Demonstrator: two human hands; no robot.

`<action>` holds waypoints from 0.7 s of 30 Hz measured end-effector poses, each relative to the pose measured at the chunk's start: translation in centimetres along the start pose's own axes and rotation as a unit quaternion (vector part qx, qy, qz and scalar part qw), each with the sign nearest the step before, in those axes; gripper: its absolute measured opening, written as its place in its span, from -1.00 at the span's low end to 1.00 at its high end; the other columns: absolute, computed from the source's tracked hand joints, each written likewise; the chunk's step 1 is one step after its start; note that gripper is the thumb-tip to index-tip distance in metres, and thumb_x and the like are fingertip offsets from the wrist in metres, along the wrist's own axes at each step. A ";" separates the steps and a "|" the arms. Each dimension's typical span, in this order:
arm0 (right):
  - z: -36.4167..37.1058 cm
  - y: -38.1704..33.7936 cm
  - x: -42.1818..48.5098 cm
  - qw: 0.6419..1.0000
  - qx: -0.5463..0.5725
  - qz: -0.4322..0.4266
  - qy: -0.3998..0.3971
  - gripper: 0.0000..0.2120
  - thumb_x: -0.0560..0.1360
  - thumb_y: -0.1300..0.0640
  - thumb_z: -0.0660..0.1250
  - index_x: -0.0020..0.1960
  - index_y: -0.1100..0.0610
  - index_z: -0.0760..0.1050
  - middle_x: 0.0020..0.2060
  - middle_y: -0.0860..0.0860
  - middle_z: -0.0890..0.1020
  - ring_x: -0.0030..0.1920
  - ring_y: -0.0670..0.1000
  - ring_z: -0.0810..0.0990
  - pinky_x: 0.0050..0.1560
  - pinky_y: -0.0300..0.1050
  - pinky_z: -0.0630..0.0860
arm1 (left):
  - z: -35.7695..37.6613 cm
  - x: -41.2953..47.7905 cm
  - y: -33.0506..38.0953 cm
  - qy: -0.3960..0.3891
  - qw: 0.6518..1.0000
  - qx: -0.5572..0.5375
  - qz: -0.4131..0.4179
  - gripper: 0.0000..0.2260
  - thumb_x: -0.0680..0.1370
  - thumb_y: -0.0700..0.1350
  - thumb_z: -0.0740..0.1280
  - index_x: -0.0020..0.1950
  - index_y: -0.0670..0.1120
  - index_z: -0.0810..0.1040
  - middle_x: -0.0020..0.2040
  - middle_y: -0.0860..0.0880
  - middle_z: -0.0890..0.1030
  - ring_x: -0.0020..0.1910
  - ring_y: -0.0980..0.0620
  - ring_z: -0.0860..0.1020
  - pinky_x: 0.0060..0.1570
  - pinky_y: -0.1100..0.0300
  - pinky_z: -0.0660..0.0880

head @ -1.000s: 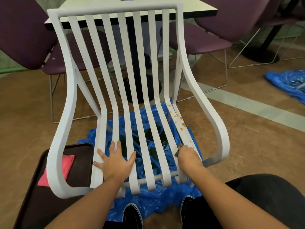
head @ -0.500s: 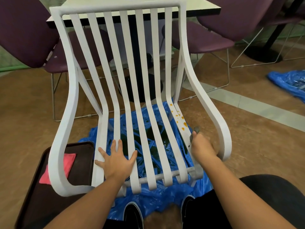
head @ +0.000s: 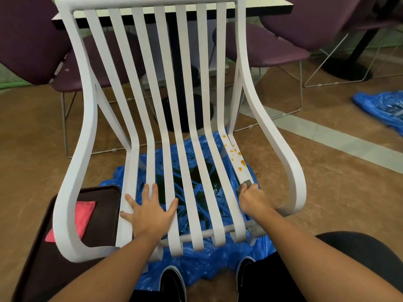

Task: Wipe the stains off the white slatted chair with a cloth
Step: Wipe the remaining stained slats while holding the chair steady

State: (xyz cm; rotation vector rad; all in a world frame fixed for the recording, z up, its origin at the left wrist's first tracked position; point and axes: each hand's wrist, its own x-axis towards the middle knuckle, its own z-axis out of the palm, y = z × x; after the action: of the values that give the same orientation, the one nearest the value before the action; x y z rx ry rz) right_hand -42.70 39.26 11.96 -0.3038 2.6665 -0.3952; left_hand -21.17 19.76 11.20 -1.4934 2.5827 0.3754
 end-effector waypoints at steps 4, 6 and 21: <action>0.4 -0.5 1.7 1.000 -0.004 -0.003 0.010 -0.55 0.62 -0.12 -0.08 0.16 0.18 0.40 -0.11 0.10 0.45 -0.11 0.15 0.44 -0.08 0.06 0.42 | 0.1 0.0 0.1 0.000 1.000 0.001 0.001 -0.18 0.50 0.52 -0.05 0.66 0.16 -0.09 0.67 0.08 -0.07 0.59 -0.36 -0.16 0.40 -0.50 0.03; 0.4 -1.0 2.3 1.000 0.004 -0.008 0.011 -0.57 0.63 -0.11 -0.07 0.15 0.19 0.40 -0.10 0.11 0.45 -0.10 0.15 0.44 -0.08 0.08 0.41 | 0.1 -0.1 0.1 0.001 1.000 0.000 0.002 -0.18 0.50 0.52 -0.05 0.66 0.16 -0.08 0.67 0.08 -0.06 0.59 -0.36 -0.16 0.40 -0.50 0.04; 0.6 -4.8 8.7 0.986 -0.153 -0.062 -0.021 -0.61 0.66 -0.03 -0.06 0.32 0.14 0.35 0.16 0.15 0.51 0.17 0.21 0.53 -0.03 0.15 0.52 | 0.3 0.2 0.0 0.002 1.000 -0.004 0.001 -0.17 0.49 0.54 -0.06 0.66 0.17 -0.08 0.67 0.09 -0.05 0.60 -0.36 -0.16 0.40 -0.51 0.04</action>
State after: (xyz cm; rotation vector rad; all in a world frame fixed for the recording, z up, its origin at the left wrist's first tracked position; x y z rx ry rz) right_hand -49.40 32.26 9.73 -0.5656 2.6713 -0.0107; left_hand -21.25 19.70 10.88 -1.4969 2.5882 0.3850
